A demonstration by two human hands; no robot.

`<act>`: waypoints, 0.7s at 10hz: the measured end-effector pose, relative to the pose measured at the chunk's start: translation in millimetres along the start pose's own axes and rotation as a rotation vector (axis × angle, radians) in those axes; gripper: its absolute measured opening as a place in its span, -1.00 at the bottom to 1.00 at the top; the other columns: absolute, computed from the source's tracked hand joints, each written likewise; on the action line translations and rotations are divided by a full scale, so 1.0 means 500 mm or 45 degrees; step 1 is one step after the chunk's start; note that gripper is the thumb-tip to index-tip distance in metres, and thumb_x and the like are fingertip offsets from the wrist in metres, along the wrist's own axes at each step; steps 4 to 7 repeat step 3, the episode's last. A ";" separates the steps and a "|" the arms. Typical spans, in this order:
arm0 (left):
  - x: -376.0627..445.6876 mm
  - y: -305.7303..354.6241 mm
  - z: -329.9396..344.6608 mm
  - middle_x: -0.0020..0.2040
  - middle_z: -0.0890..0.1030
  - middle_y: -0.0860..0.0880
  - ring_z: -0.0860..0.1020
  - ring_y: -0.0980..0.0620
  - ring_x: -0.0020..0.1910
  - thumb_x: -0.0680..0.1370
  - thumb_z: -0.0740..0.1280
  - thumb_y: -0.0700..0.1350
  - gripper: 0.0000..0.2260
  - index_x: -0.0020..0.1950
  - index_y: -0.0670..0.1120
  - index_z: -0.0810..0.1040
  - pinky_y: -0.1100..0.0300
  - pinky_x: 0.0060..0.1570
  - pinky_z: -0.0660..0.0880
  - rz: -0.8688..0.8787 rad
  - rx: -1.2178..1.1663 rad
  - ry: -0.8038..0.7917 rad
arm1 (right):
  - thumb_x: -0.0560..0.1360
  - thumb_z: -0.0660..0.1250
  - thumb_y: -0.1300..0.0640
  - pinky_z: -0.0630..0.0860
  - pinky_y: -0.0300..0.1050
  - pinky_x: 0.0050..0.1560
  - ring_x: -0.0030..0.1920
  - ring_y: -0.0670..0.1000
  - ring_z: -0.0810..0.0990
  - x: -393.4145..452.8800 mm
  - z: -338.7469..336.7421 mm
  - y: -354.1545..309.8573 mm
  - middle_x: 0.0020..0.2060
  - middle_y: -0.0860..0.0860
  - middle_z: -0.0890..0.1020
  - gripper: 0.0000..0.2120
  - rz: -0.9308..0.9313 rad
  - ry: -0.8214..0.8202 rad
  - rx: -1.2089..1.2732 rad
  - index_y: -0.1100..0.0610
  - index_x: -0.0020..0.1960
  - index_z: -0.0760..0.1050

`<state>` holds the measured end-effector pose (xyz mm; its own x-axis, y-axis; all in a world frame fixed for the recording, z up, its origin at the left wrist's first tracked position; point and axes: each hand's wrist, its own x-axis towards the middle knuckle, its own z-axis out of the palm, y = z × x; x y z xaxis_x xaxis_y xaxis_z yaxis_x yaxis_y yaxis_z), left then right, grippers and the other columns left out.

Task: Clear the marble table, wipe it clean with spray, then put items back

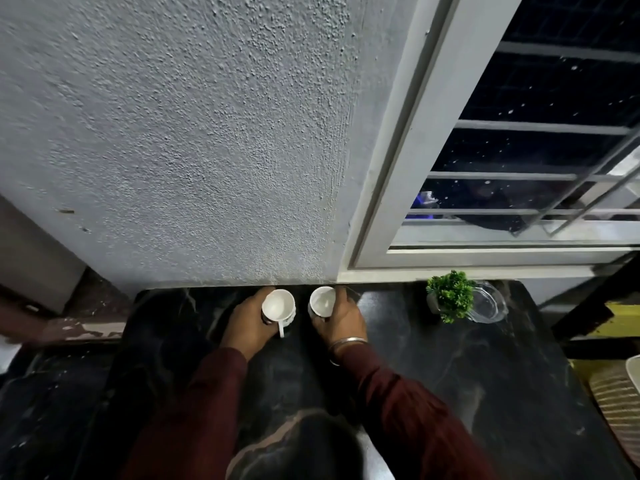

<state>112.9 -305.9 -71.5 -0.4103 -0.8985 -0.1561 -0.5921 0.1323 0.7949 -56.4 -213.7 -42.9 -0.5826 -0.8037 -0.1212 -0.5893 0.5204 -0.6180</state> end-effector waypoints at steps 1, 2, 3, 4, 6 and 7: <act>-0.008 0.001 -0.003 0.23 0.67 -0.12 0.65 -0.16 0.16 0.29 0.60 -0.20 -0.22 0.50 -0.08 0.46 -0.03 0.17 0.58 -0.044 0.046 -0.024 | 0.38 0.42 -0.11 0.51 0.01 -0.06 0.05 0.25 0.57 -0.003 -0.004 -0.006 0.08 0.20 0.55 -0.37 0.018 -0.043 -0.017 0.18 0.30 0.31; -0.011 -0.001 -0.016 0.33 0.60 -0.17 0.62 -0.19 0.23 0.31 0.50 -0.29 -0.17 0.57 -0.06 0.36 -0.01 0.24 0.54 -0.021 0.098 0.005 | 0.31 0.47 -0.11 0.53 0.02 0.04 0.13 0.24 0.54 -0.011 -0.004 -0.001 0.20 0.20 0.49 -0.14 -0.011 -0.051 0.030 0.19 0.44 0.17; -0.029 0.032 -0.028 0.41 0.51 -0.23 0.51 -0.21 0.36 0.36 0.36 -0.44 -0.28 0.54 -0.15 0.40 0.03 0.37 0.42 -0.105 0.211 0.198 | 0.37 0.40 -0.08 0.50 0.01 0.11 0.17 0.25 0.50 -0.019 -0.027 0.012 0.22 0.23 0.47 -0.22 -0.077 0.101 0.024 0.26 0.45 0.20; -0.029 0.032 -0.028 0.41 0.51 -0.23 0.51 -0.21 0.36 0.36 0.36 -0.44 -0.28 0.54 -0.15 0.40 0.03 0.37 0.42 -0.105 0.211 0.198 | 0.37 0.40 -0.08 0.50 0.01 0.11 0.17 0.25 0.50 -0.019 -0.027 0.012 0.22 0.23 0.47 -0.22 -0.077 0.101 0.024 0.26 0.45 0.20; -0.029 0.032 -0.028 0.41 0.51 -0.23 0.51 -0.21 0.36 0.36 0.36 -0.44 -0.28 0.54 -0.15 0.40 0.03 0.37 0.42 -0.105 0.211 0.198 | 0.37 0.40 -0.08 0.50 0.01 0.11 0.17 0.25 0.50 -0.019 -0.027 0.012 0.22 0.23 0.47 -0.22 -0.077 0.101 0.024 0.26 0.45 0.20; -0.029 0.032 -0.028 0.41 0.51 -0.23 0.51 -0.21 0.36 0.36 0.36 -0.44 -0.28 0.54 -0.15 0.40 0.03 0.37 0.42 -0.105 0.211 0.198 | 0.37 0.40 -0.08 0.50 0.01 0.11 0.17 0.25 0.50 -0.019 -0.027 0.012 0.22 0.23 0.47 -0.22 -0.077 0.101 0.024 0.26 0.45 0.20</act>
